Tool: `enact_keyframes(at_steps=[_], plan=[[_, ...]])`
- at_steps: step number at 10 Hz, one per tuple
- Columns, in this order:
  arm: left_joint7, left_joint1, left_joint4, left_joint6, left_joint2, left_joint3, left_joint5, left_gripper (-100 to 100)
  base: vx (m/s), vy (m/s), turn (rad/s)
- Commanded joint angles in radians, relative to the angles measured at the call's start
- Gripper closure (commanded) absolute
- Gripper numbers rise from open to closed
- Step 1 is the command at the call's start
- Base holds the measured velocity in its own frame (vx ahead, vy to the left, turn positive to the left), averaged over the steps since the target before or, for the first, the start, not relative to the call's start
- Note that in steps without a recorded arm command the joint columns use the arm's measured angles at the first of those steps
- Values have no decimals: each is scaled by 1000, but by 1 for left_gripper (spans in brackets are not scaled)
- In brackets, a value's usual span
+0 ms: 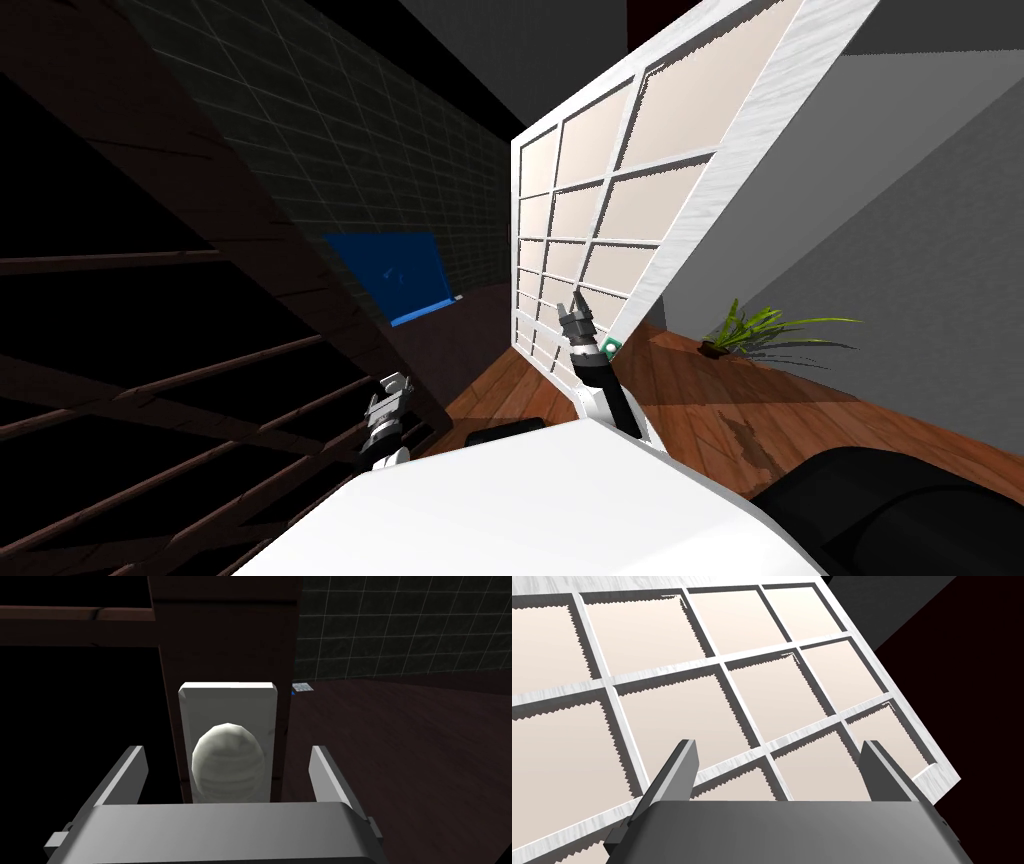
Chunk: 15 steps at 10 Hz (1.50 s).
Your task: Pull the door open
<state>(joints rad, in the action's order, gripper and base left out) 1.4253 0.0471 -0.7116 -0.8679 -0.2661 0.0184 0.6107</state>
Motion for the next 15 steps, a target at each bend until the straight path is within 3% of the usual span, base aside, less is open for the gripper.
enact_keyframes(at_steps=[1,2,7,15], plan=[[0,0,0,0,0,0,0,-100,80,-9,-8],[0,0,0,0,0,0,0,100,-13,4,13],[0,0,0,0,0,0,0,100,-16,2,-1],[93,27,-36,-1,-43,-109,-56,100,-224,10,-90]])
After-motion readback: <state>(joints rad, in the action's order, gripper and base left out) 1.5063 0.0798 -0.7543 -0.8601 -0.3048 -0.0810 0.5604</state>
